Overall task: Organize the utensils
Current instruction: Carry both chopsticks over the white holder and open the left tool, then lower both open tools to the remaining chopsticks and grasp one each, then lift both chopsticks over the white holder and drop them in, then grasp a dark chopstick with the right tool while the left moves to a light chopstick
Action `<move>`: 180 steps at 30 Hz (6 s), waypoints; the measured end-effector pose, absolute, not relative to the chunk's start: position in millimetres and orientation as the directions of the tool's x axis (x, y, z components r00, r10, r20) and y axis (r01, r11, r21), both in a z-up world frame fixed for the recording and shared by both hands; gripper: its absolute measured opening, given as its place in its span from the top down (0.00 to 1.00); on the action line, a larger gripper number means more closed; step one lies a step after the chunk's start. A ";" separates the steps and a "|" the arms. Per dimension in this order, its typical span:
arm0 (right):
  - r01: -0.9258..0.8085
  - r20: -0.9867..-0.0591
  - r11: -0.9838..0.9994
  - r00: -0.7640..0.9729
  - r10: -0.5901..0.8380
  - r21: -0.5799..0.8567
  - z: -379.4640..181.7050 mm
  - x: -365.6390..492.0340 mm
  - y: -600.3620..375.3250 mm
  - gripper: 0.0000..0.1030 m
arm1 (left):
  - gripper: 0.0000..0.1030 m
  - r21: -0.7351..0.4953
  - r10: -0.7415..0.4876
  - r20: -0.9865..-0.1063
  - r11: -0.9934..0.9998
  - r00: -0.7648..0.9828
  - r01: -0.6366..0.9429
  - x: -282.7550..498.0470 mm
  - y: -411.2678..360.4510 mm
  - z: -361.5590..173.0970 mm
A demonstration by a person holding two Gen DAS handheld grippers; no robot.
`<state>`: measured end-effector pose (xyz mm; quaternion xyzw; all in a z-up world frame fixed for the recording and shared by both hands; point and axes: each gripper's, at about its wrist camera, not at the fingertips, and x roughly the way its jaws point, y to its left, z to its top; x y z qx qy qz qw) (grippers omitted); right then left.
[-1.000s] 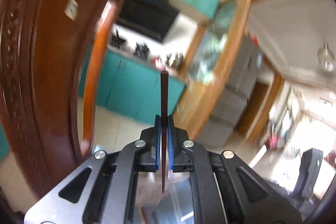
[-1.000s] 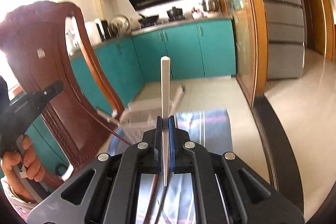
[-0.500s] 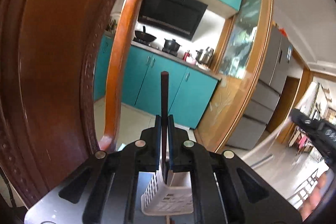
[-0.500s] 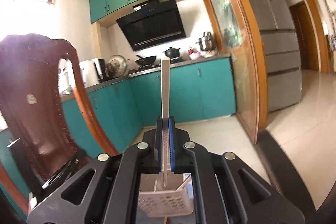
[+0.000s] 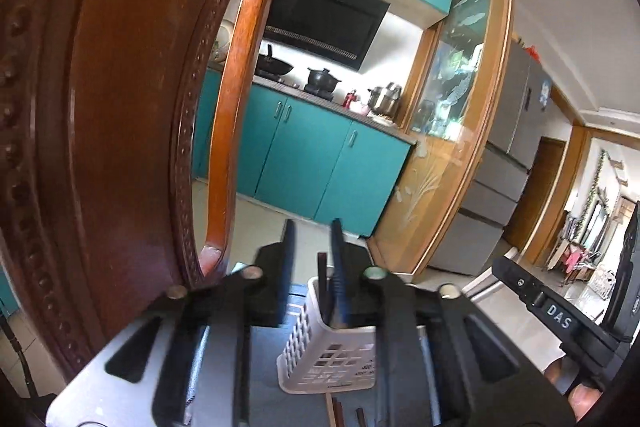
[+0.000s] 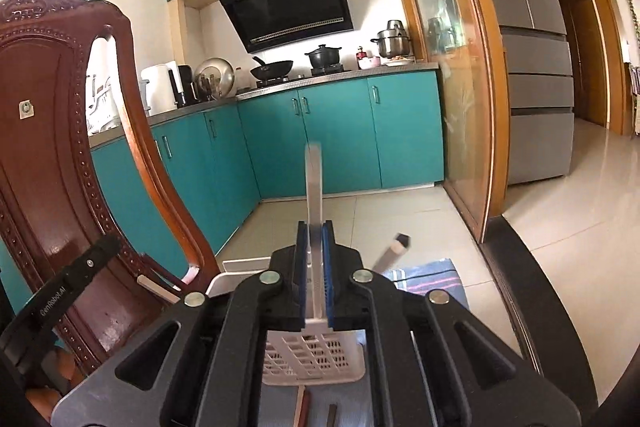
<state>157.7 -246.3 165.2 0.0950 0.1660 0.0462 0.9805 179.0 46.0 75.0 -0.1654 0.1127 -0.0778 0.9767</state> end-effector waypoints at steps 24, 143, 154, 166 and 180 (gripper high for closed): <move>0.148 -0.580 0.942 0.813 0.057 0.300 66.7 72.5 -304.8 0.66 | 0.76 -0.200 -0.320 -0.815 0.938 0.484 0.284 198.2 -68.3 -88.5; -0.134 -0.482 0.942 0.832 0.276 0.309 178.3 65.8 -290.6 0.93 | 0.93 -0.321 -0.311 -0.117 0.911 0.943 0.260 101.0 49.2 160.2; -0.149 -0.151 0.955 0.970 0.192 0.258 263.5 95.8 -275.4 0.93 | 0.93 -0.415 -0.135 -0.031 0.903 0.990 0.110 164.3 62.0 134.4; -0.101 -0.292 0.980 0.945 0.149 0.172 177.8 168.2 -232.0 0.94 | 0.93 -0.354 -0.173 -0.162 0.929 0.972 0.106 207.7 43.1 97.8; -0.057 -0.264 0.964 0.956 0.128 0.261 158.3 82.6 -264.9 0.63 | 0.62 -0.350 -0.196 -0.182 0.929 0.964 0.122 179.2 63.4 84.0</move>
